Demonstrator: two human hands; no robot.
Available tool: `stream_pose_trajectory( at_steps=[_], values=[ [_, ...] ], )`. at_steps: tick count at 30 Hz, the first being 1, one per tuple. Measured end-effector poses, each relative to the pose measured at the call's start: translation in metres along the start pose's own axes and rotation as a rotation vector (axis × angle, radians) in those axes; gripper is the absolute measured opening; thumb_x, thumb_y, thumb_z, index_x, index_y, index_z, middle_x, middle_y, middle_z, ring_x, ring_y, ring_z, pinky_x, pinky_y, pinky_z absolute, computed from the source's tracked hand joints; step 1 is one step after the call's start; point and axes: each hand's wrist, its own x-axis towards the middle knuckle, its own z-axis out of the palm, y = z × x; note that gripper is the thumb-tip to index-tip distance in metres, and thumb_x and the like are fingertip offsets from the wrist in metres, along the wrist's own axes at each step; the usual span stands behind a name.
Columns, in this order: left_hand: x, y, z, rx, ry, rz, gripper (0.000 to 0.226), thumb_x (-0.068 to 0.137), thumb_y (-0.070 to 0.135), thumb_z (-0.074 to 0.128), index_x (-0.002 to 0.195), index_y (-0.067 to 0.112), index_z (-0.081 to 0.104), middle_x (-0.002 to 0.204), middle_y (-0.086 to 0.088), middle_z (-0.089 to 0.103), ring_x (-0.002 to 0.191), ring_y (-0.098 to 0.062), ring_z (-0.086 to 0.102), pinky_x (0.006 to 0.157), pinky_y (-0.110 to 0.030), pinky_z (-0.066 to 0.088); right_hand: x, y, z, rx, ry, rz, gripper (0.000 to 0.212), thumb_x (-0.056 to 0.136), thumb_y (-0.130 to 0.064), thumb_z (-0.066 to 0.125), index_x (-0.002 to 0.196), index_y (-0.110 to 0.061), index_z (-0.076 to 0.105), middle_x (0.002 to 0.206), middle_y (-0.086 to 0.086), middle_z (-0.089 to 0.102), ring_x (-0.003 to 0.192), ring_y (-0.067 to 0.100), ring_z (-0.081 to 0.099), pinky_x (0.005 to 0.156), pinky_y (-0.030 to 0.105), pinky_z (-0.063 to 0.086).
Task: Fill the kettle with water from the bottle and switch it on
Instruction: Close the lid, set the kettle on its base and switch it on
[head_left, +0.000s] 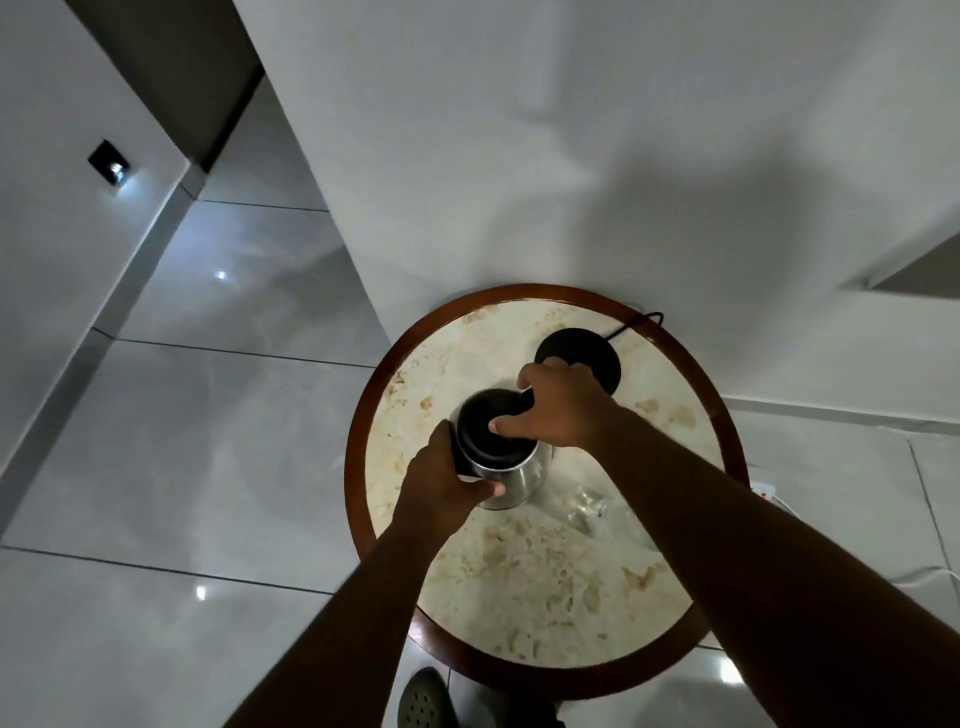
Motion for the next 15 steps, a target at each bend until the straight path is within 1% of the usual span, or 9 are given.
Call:
stream_pose_trajectory(
  at_steps=[2, 4, 5, 6, 7, 9, 11, 13, 15],
  values=[
    [-0.002, 0.002, 0.003, -0.014, 0.022, 0.017, 0.069, 0.059, 0.019, 0.091, 0.116, 0.022, 0.051, 0.098, 0.018, 0.063, 0.098, -0.015, 0.067, 0.066, -0.001, 0.043, 0.0, -0.002, -0.002, -0.06, -0.001, -0.023, 0.074, 0.065, -0.074, 0.062, 0.116, -0.02, 0.054, 0.115, 0.007, 0.055, 0.109, 0.031, 0.045, 0.085, 0.04, 0.047],
    [-0.004, 0.007, 0.006, -0.032, 0.04, 0.04, 0.08, 0.059, 0.021, 0.091, 0.124, 0.027, 0.045, 0.109, 0.02, 0.06, 0.107, -0.013, 0.062, 0.075, -0.002, 0.044, 0.001, 0.001, -0.008, -0.064, -0.071, -0.061, 0.082, 0.061, -0.078, 0.062, 0.119, -0.02, 0.054, 0.118, 0.007, 0.054, 0.112, 0.031, 0.045, 0.086, 0.039, 0.045],
    [-0.004, 0.011, 0.009, -0.022, 0.043, 0.048, 0.091, 0.058, 0.026, 0.092, 0.133, 0.024, 0.041, 0.121, 0.014, 0.058, 0.116, -0.015, 0.058, 0.086, -0.01, 0.047, 0.001, 0.006, -0.014, -0.044, -0.145, -0.075, 0.09, 0.058, -0.079, 0.065, 0.124, -0.021, 0.051, 0.123, 0.007, 0.052, 0.115, 0.031, 0.045, 0.087, 0.039, 0.044],
    [-0.003, 0.016, 0.011, 0.002, 0.052, 0.048, 0.104, 0.055, 0.032, 0.092, 0.141, 0.021, 0.035, 0.133, 0.005, 0.054, 0.124, -0.019, 0.052, 0.095, -0.023, 0.049, 0.0, 0.012, -0.021, -0.027, -0.227, -0.086, 0.096, 0.055, -0.075, 0.071, 0.13, -0.021, 0.047, 0.128, 0.007, 0.05, 0.118, 0.031, 0.045, 0.089, 0.038, 0.045],
    [-0.004, 0.019, 0.013, 0.026, 0.07, 0.035, 0.116, 0.053, 0.037, 0.092, 0.148, 0.018, 0.028, 0.14, -0.002, 0.05, 0.129, -0.023, 0.048, 0.099, -0.034, 0.049, -0.002, 0.018, -0.025, -0.032, -0.288, -0.114, 0.096, 0.056, -0.066, 0.078, 0.133, -0.019, 0.045, 0.129, 0.009, 0.049, 0.117, 0.031, 0.048, 0.09, 0.038, 0.046],
    [0.001, 0.027, 0.016, 0.071, 0.096, 0.05, 0.118, 0.051, 0.04, 0.092, 0.148, 0.02, 0.028, 0.141, -0.005, 0.049, 0.129, -0.025, 0.047, 0.098, -0.038, 0.049, -0.008, 0.029, -0.029, -0.121, -0.259, -0.189, 0.069, 0.069, -0.039, 0.083, 0.122, -0.011, 0.05, 0.119, 0.013, 0.054, 0.107, 0.032, 0.057, 0.087, 0.038, 0.05],
    [0.007, 0.032, 0.015, 0.111, 0.063, 0.071, 0.107, 0.052, 0.042, 0.09, 0.142, 0.027, 0.035, 0.135, 0.0, 0.052, 0.121, -0.018, 0.05, 0.087, -0.027, 0.048, -0.015, 0.037, -0.025, -0.161, -0.148, -0.216, 0.038, 0.082, -0.021, 0.072, 0.113, -0.007, 0.055, 0.112, 0.015, 0.058, 0.101, 0.032, 0.06, 0.084, 0.039, 0.05],
    [0.014, 0.04, 0.012, 0.14, 0.014, 0.084, 0.098, 0.051, 0.044, 0.088, 0.134, 0.035, 0.037, 0.125, 0.006, 0.053, 0.109, -0.009, 0.048, 0.074, -0.015, 0.037, -0.02, 0.047, -0.025, -0.127, -0.078, -0.222, 0.028, 0.086, -0.015, 0.066, 0.111, -0.007, 0.057, 0.11, 0.012, 0.06, 0.099, 0.03, 0.06, 0.081, 0.036, 0.049],
    [0.023, 0.055, 0.006, 0.146, -0.019, 0.103, 0.097, 0.048, 0.046, 0.088, 0.13, 0.04, 0.036, 0.12, 0.008, 0.054, 0.109, -0.011, 0.05, 0.074, -0.014, 0.037, -0.023, 0.058, -0.033, -0.049, -0.029, -0.211, 0.015, 0.086, -0.014, 0.064, 0.099, -0.015, 0.057, 0.096, 0.003, 0.06, 0.088, 0.023, 0.06, 0.072, 0.028, 0.047]
  ],
)
